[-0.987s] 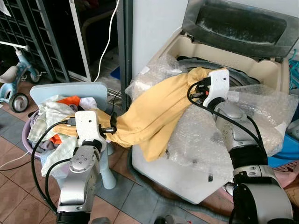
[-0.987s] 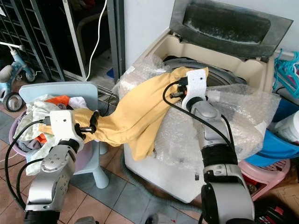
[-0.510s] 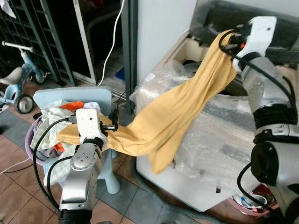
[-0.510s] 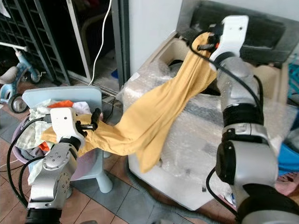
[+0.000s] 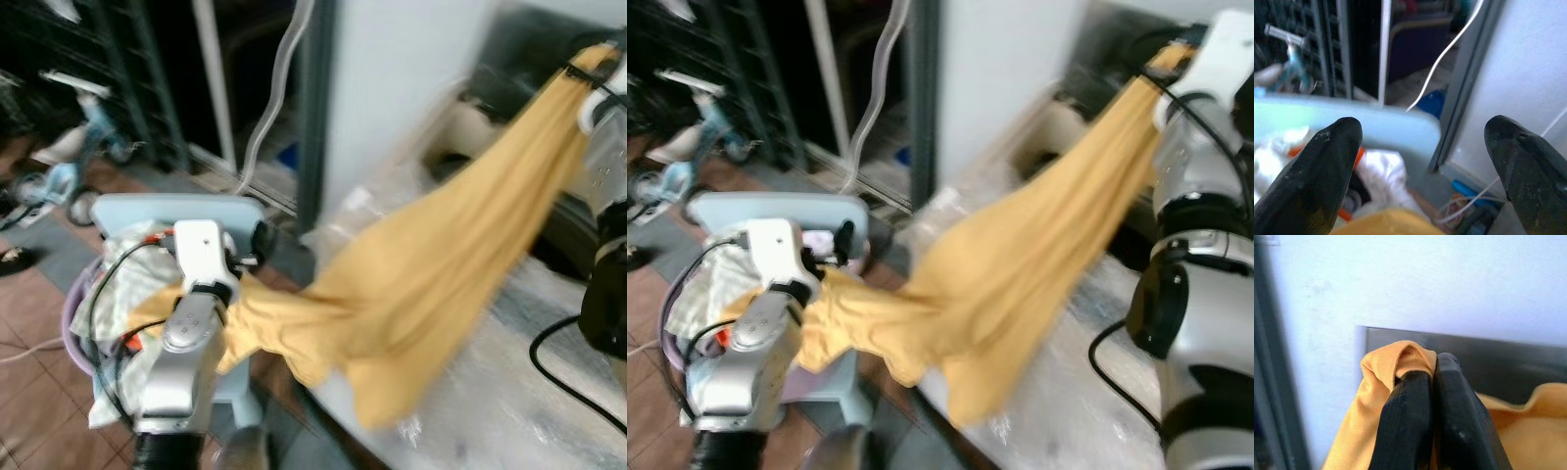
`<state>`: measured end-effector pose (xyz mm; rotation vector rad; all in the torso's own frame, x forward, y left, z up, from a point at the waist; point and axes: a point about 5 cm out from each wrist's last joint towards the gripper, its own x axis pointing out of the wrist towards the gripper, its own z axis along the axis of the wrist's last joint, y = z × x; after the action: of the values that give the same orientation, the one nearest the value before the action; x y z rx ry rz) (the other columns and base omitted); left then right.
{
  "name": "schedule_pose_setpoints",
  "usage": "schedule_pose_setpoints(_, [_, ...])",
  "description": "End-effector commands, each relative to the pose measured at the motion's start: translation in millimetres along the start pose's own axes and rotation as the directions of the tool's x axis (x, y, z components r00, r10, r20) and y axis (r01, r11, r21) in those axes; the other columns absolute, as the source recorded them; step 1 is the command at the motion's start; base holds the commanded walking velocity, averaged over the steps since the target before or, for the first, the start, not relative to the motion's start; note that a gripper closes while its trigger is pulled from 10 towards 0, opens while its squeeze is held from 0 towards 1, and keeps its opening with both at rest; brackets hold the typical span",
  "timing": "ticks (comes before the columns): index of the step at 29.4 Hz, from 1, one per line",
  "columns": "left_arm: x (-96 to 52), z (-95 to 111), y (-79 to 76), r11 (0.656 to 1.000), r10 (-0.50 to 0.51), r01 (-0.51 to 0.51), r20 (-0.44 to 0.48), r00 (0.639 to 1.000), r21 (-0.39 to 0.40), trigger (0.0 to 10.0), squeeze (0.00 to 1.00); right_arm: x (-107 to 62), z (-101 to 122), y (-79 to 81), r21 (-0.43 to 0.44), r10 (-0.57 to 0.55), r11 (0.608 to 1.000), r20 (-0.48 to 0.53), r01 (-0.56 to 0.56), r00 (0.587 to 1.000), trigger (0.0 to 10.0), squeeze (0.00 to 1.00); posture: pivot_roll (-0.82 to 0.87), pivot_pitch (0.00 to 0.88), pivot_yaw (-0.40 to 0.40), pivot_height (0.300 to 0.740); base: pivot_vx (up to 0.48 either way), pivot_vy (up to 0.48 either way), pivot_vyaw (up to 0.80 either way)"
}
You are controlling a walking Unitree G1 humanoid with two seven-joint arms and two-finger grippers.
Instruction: Clothes washing
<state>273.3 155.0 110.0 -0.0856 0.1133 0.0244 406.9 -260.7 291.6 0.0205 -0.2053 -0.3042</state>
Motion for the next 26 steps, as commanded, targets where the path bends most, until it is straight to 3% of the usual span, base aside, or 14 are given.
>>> schedule_pose_setpoints(1, [-0.2,0.3,-14.6,0.999,-0.041,0.041,0.0,0.999,-0.009,10.0,0.0,0.1,5.5,-30.1,-0.032,-0.084,0.996,0.018,0.085,0.996,0.1,0.0,-0.01,0.0,-0.055,0.74,0.0,0.0,0.0])
schedule_pose_setpoints(2, [-0.2,0.3,-14.6,0.999,-0.041,0.041,0.0,0.999,-0.009,10.0,0.0,0.1,5.5,-30.1,-0.032,-0.084,0.996,0.018,0.085,0.996,0.1,0.0,-0.01,0.0,-0.055,0.74,0.0,0.0,0.0])
schedule_pose_setpoints(3, [-0.2,0.3,-14.8,0.999,-0.041,0.041,0.0,0.999,-0.009,10.0,0.0,-0.4,2.3,-29.0,-0.032,-0.075,0.997,0.008,0.076,0.997,5.8,0.0,-0.01,0.0,-0.056,0.74,0.0,0.0,0.0])
schedule_pose_setpoints(4, [-0.1,0.3,-15.4,0.999,-0.043,0.043,-0.001,0.999,-0.01,10.0,0.0,-2.0,-5.1,-27.2,-0.046,-0.068,0.997,-0.011,0.067,0.998,10.0,0.0,-0.01,0.0,-0.057,0.74,0.0,0.0,0.0])
schedule_pose_setpoints(12, [-0.8,-2.2,-13.5,1.0,-0.023,0.022,-0.014,1.0,-0.013,10.0,0.0,-7.9,-25.5,-53.5,-0.116,-0.23,0.969,-0.115,0.217,0.966,10.0,0.0,0.0,0.0,-0.063,0.74,0.0,0.0,0.0])
schedule_pose_setpoints(14, [-1.2,-2.9,-13.6,1.0,-0.023,0.023,-0.016,1.0,-0.011,10.0,0.0,-9.3,-32.3,-54.3,-0.145,-0.196,0.974,-0.156,0.174,0.968,10.0,0.0,0.0,0.0,-0.065,0.74,0.0,0.0,0.0])
schedule_pose_setpoints(15, [-1.5,-3.4,-13.5,1.0,-0.023,0.023,-0.019,1.0,-0.009,10.0,0.0,-11.0,-41.5,-49.2,-0.188,-0.13,0.978,-0.206,0.091,0.97,10.0,0.84,0.0,0.0,-0.067,0.74,0.0,0.0,0.0])
schedule_pose_setpoints(16, [-1.8,-3.9,-13.5,1.0,-0.022,0.022,-0.022,1.0,-0.008,10.0,0.0,-13.8,-52.8,-39.4,-0.222,-0.017,0.974,-0.266,-0.043,0.964,10.0,1.0,-0.01,0.0,-0.068,0.74,0.0,0.0,0.0])
schedule_pose_setpoints(18, [-2.2,-4.9,-13.5,1.0,-0.021,0.021,-0.028,0.999,-0.006,10.0,0.0,-20.7,-70.4,-25.1,-0.302,0.14,0.917,-0.363,-0.259,0.921,10.0,1.0,-0.01,0.0,-0.068,0.74,0.0,0.0,0.0])
schedule_pose_setpoints(19, [-2.2,-4.9,-13.5,1.0,-0.021,0.021,-0.028,0.999,-0.006,10.0,0.0,-20.7,-70.4,-25.1,-0.302,0.14,0.917,-0.363,-0.259,0.921,10.0,1.0,-0.01,0.0,-0.068,0.74,0.0,0.0,0.0])
schedule_pose_setpoints(20, [-2.4,-5.7,-13.5,1.0,-0.021,0.021,-0.033,0.999,-0.004,10.0,0.0,-25.0,-77.5,-20.1,-0.392,0.208,0.841,-0.399,-0.371,0.893,10.0,1.0,-0.01,0.0,-0.066,0.74,0.0,0.0,0.0])
schedule_pose_setpoints(23, [-3.5,-8.7,-14.3,1.0,-0.029,0.029,-0.054,0.998,0.006,10.0,0.0,-38.7,-92.8,-13.7,-0.606,0.329,0.528,-0.5,-0.595,0.801,10.0,1.0,-0.01,0.0,-0.057,0.74,0.0,0.0,0.0])
schedule_pose_setpoints(24, [-3.6,-9.3,-14.6,0.999,-0.032,0.033,-0.06,0.998,0.011,10.0,0.0,-40.6,-93.2,-12.1,-0.627,0.351,0.469,-0.513,-0.621,0.783,10.0,1.0,-0.01,0.0,-0.053,0.74,0.0,0.0,0.0])
schedule_pose_setpoints(26, [-3.6,-9.6,-14.6,0.999,-0.036,0.037,-0.064,0.997,0.014,10.0,0.0,-39.8,-89.5,-10.3,-0.62,0.37,0.473,-0.505,-0.626,0.78,10.0,1.0,-0.01,0.0,-0.053,0.74,0.0,0.0,0.0])
